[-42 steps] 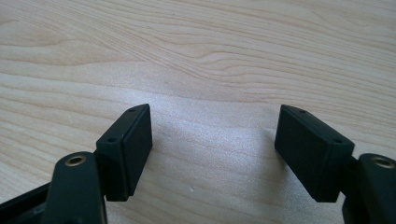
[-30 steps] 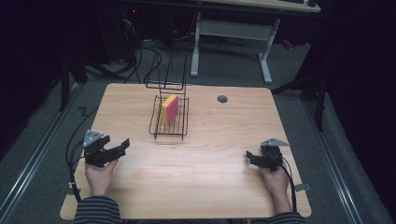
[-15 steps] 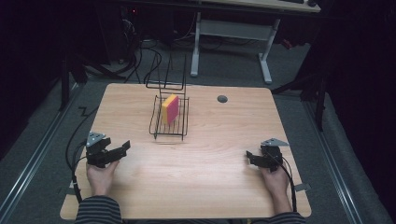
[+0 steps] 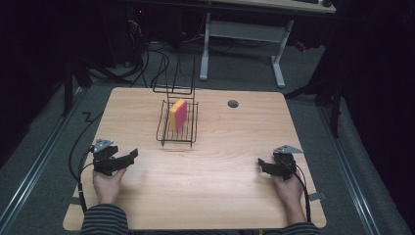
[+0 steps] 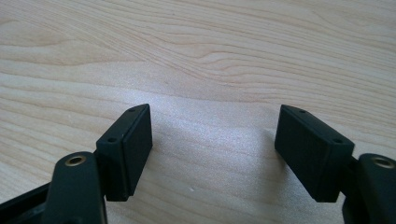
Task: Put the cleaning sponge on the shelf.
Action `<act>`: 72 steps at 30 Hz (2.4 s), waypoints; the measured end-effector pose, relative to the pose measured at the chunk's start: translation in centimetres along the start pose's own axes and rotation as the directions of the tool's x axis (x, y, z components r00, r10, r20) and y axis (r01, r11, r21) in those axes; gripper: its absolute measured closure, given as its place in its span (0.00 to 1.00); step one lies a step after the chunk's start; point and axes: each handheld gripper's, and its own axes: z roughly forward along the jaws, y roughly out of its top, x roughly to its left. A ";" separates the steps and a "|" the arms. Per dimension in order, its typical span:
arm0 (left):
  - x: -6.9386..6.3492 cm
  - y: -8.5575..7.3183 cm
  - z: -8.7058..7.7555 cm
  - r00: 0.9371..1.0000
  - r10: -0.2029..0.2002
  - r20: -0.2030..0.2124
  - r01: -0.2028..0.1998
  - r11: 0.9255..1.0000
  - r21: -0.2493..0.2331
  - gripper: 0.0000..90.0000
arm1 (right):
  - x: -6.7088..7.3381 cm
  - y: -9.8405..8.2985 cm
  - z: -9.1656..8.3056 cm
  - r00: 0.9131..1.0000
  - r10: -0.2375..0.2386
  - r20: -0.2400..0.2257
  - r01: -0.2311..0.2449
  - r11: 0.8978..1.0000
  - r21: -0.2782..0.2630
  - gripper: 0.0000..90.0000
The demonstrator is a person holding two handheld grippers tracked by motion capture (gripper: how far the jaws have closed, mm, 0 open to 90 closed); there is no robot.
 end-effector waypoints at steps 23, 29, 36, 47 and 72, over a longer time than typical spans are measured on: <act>0.2 -0.4 2.0 0.999 0.013 -0.031 -0.011 0.999 0.044 0.19 | 0.0 0.0 0.0 1.000 0.003 0.000 -0.003 1.000 0.001 0.31; 0.1 -0.6 2.7 0.999 0.026 -0.045 -0.023 0.998 0.066 0.19 | 0.0 0.0 0.0 1.000 0.003 0.000 -0.003 1.000 0.001 0.31; 0.1 -0.8 3.1 0.998 0.038 -0.056 -0.033 0.996 0.081 0.20 | 0.0 0.0 0.0 1.000 0.003 0.000 -0.003 1.000 0.001 0.31; 0.2 -1.0 3.8 0.995 0.051 -0.084 -0.043 0.994 0.098 0.20 | 0.0 0.0 0.0 1.000 0.003 0.000 -0.003 1.000 0.001 0.31; -0.7 -0.9 5.1 0.978 0.153 -0.143 -0.129 0.978 0.164 0.20 | 0.1 0.0 0.0 1.000 0.007 0.000 -0.007 1.000 0.001 0.31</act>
